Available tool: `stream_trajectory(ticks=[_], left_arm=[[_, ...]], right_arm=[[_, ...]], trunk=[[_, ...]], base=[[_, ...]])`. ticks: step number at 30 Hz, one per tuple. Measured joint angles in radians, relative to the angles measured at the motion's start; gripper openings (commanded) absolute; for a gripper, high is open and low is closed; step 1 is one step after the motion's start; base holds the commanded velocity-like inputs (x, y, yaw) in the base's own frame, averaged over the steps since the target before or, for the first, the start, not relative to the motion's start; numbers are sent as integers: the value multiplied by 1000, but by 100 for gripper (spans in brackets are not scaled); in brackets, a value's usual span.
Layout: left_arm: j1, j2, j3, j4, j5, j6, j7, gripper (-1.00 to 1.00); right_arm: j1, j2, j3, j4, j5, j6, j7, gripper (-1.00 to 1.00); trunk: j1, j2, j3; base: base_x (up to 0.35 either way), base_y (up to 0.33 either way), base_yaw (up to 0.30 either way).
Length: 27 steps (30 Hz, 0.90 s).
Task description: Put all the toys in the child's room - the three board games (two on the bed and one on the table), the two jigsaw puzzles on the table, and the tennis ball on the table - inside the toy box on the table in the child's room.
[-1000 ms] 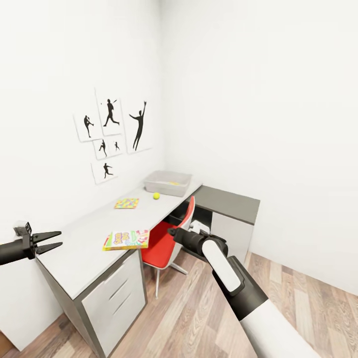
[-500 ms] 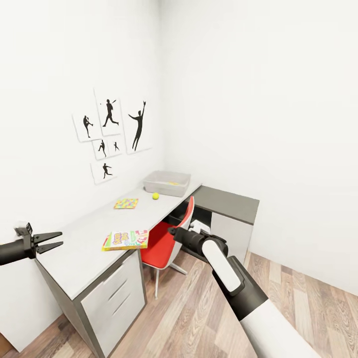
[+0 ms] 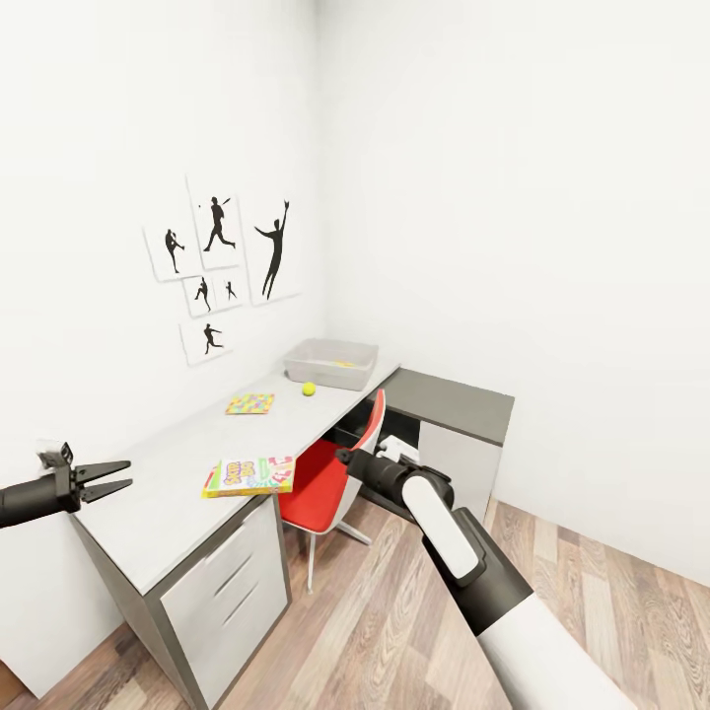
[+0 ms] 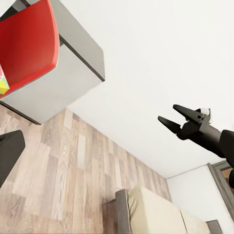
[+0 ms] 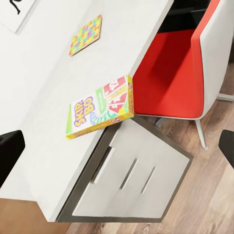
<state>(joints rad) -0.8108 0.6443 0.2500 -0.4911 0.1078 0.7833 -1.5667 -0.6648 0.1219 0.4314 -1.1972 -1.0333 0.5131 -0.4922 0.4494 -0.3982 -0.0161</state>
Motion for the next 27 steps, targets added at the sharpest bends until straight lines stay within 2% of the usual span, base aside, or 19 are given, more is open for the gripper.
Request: stream_trajectory(ticks=[4,9,15,19,24,27], left_arm=[[0,-17,1,-4,-1,-3,3,100],[0,-43,2,-8,1,-6,76,100],[0,-81,4,-10,2,-7,125,100],[0,-100,4,-11,2,-12,143,100],[-1,-116,5,-11,3,-44,148,100],[-1,-127,6,-11,4,-54,149,100]], right_arm=[[0,-5,-2,0,0,-1,0,100],[0,-10,-6,1,0,-2,0,100],[0,-16,-10,9,-1,-2,0,100],[0,-24,-26,30,-1,-3,0,100],[0,-59,-60,41,-1,-2,1,100],[0,-89,-72,42,-3,-2,4,100]], trunk=[[0,0,0],[0,0,0],[0,0,0],[0,0,0],[0,0,0],[0,0,0]], base=[[0,0,0],[0,0,0],[0,0,0],[0,0,0],[0,0,0],[0,0,0]])
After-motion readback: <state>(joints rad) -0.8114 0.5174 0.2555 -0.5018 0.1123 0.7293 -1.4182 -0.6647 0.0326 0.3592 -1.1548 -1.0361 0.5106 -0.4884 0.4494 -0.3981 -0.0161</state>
